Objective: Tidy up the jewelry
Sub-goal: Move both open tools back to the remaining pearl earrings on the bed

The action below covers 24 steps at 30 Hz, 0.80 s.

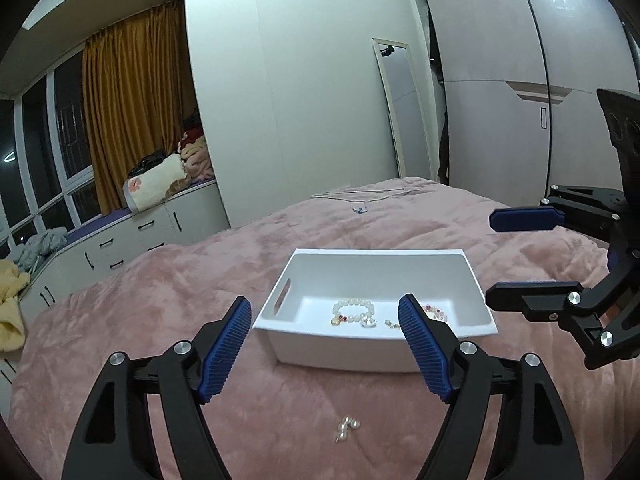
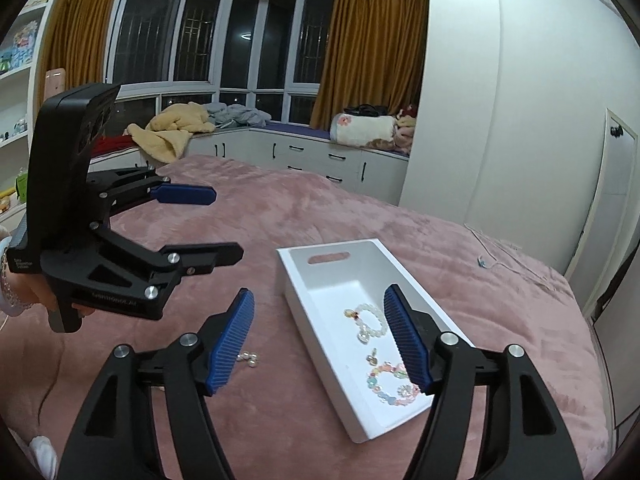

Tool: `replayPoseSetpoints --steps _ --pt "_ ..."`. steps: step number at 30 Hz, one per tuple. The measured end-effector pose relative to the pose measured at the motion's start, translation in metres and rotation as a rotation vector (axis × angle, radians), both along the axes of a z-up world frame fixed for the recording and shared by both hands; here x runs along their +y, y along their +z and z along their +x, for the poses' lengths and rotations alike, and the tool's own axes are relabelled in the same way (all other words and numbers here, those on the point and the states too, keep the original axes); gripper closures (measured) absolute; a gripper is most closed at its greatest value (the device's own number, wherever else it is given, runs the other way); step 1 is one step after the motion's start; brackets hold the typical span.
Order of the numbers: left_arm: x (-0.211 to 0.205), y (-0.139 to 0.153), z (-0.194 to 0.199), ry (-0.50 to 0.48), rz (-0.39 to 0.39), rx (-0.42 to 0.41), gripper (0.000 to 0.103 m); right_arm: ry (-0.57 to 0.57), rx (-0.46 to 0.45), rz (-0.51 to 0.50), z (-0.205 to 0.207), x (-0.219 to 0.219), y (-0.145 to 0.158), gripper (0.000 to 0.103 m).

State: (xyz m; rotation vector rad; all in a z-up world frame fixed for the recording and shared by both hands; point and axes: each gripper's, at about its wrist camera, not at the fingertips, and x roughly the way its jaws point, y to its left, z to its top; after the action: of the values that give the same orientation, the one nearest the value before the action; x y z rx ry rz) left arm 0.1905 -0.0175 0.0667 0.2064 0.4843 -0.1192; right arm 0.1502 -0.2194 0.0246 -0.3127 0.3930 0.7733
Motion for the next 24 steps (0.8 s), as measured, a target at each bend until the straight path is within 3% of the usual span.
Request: replayPoseSetpoints --steps 8,18,24 --pt "0.033 -0.019 -0.036 0.023 0.004 0.041 0.022 0.021 0.106 0.025 0.002 0.032 -0.016 0.033" --pt "0.075 -0.078 -0.050 0.063 -0.016 0.131 0.021 0.061 0.191 -0.019 0.019 0.078 -0.065 0.033" --pt "0.085 -0.111 -0.049 0.011 -0.008 0.190 0.021 0.099 0.215 -0.087 0.026 0.102 -0.099 0.033"
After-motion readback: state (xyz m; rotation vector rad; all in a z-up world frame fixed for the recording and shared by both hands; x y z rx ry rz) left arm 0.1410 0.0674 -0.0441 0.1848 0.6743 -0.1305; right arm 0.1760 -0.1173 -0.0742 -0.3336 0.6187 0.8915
